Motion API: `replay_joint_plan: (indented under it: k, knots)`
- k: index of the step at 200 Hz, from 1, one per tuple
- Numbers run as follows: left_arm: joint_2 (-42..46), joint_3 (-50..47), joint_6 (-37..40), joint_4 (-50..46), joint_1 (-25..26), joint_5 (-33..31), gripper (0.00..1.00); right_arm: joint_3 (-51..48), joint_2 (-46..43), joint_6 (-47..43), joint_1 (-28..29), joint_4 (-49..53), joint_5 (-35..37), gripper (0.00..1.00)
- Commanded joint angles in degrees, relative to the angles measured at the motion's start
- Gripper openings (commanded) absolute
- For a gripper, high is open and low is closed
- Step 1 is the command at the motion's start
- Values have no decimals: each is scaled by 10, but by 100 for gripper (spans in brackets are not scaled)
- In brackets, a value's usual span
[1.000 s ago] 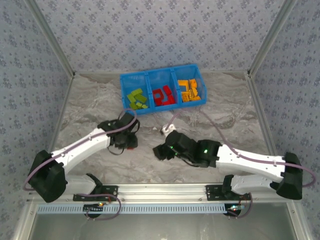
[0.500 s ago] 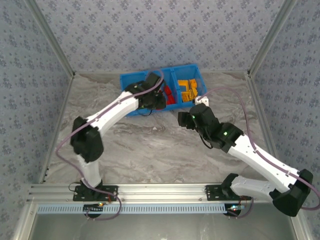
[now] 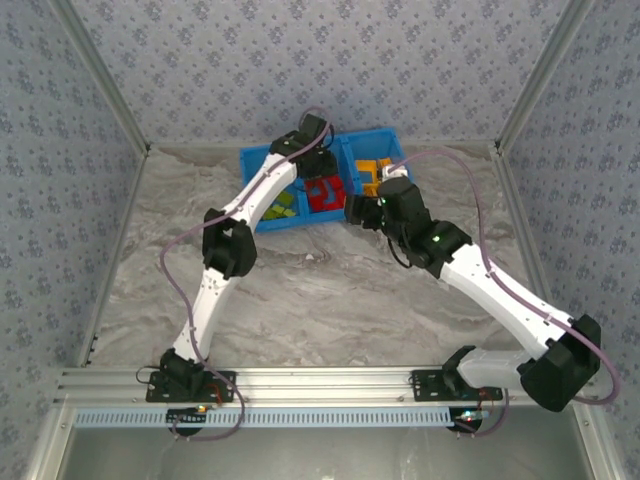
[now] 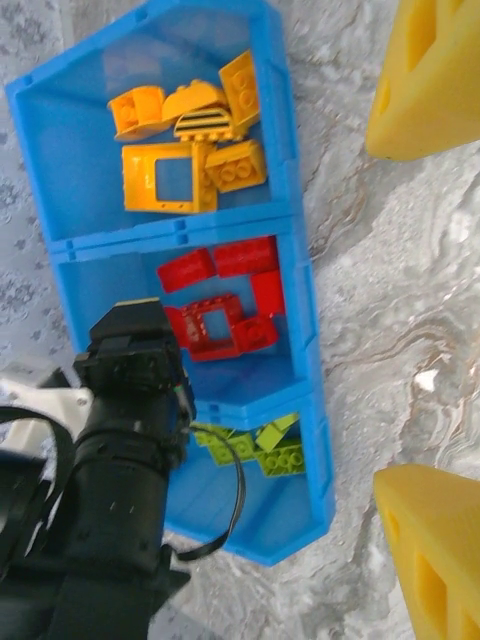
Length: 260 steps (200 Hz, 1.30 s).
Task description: Sort the legos into containers by color
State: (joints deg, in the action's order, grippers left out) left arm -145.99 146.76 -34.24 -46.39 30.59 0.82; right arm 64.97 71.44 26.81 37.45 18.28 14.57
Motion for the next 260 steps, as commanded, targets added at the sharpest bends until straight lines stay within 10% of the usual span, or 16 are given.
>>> replay_joint_plan:
  k: [1,143,214,244,252,260]
  knots:
    - [-26,33,19,45,-10,10,36,9,26,-21,-9,-68,-30,82]
    - [-57,69,34,37,4,-59,51,11,33,-5,-23,-55,-49,82]
    - [191,-53,0,-4,32,-139,58,-13,-19,-6,-43,-6,-16,83]
    - [360,-221,-1,2,32,-146,65,-20,-56,6,-67,47,27,100]
    - [406,-276,2,0,31,-139,70,-26,-68,2,-73,56,30,100]
    - [454,-330,8,-1,28,-127,97,-32,-79,-1,-77,63,36,100]
